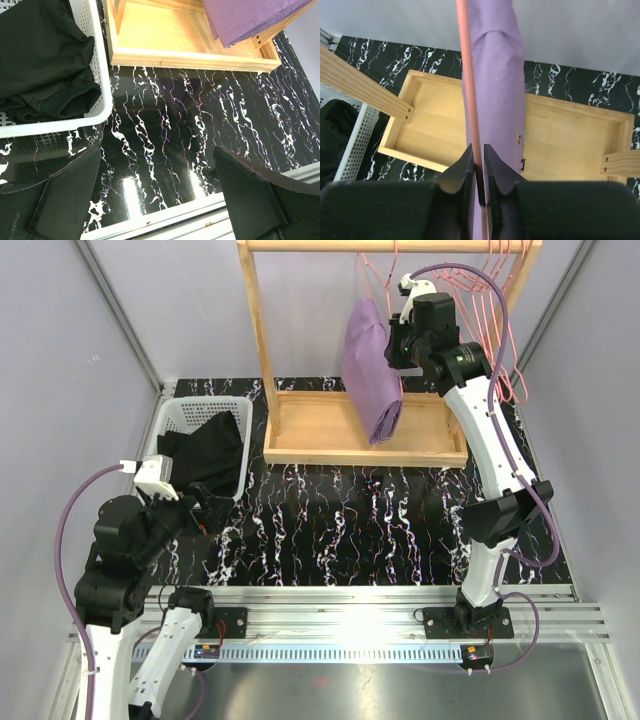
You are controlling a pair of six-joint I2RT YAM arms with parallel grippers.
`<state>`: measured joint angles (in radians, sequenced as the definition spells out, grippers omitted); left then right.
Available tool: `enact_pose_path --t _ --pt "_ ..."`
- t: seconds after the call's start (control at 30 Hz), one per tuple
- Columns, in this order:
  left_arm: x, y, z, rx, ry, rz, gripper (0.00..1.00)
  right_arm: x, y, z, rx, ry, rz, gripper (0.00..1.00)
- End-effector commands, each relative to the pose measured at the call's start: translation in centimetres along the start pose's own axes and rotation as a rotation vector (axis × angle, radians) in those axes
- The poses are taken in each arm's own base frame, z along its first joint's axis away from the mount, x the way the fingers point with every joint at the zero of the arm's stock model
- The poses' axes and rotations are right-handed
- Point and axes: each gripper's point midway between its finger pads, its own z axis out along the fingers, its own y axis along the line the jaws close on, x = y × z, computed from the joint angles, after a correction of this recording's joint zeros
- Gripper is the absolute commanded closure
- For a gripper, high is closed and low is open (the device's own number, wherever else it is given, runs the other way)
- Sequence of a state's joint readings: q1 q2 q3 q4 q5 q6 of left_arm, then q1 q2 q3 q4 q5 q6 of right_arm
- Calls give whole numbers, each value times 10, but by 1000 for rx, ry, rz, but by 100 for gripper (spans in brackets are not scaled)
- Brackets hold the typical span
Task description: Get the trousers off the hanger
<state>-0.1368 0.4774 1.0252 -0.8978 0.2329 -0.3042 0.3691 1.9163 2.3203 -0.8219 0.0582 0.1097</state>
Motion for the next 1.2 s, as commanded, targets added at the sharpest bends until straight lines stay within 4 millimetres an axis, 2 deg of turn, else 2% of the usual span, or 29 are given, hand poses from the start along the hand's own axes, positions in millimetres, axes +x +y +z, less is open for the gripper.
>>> enact_pose_path --t 0.0,0.03,0.07,0.2,0.27,0.3,0.33,0.37,0.43,0.47,0.6,0.83,0.93,1.17 --pt "-4 -7 1 42 -7 19 1 -26 2 -2 -25 -91 -5 86" --pt "-4 -8 0 43 -10 19 1 -28 3 -3 -31 -99 -5 89" --pt "-4 -7 1 43 -9 18 1 -30 3 -5 -31 -109 -5 100" --pt "-6 -10 1 50 -8 16 1 -43 4 -16 -35 -155 2 100" --pt "-5 -19 -1 108 3 28 1 -48 6 -25 -36 -165 38 100" --pt "-7 -24 0 133 -1 33 1 -61 7 -35 -38 -193 55 100" --pt "-8 -28 -1 156 -3 34 1 -56 6 -40 -31 -160 67 100" --pt "-10 -29 0 160 -11 33 1 -70 9 -49 -36 -191 72 100" --pt "-19 -31 1 166 -35 41 1 -70 6 -56 -23 -174 83 100" --pt "-21 -32 2 168 -37 44 1 -81 7 -64 -27 -206 87 100" --pt "-28 -34 10 179 -35 40 1 -88 5 -76 -19 -229 86 100" --pt "-20 -36 22 216 -15 33 1 -105 10 -98 -49 -295 88 100" --pt "-13 -34 28 222 -5 47 1 -115 15 -115 -75 -331 98 100" --pt "-9 -40 43 260 10 57 1 -118 18 -140 -102 -355 119 100"
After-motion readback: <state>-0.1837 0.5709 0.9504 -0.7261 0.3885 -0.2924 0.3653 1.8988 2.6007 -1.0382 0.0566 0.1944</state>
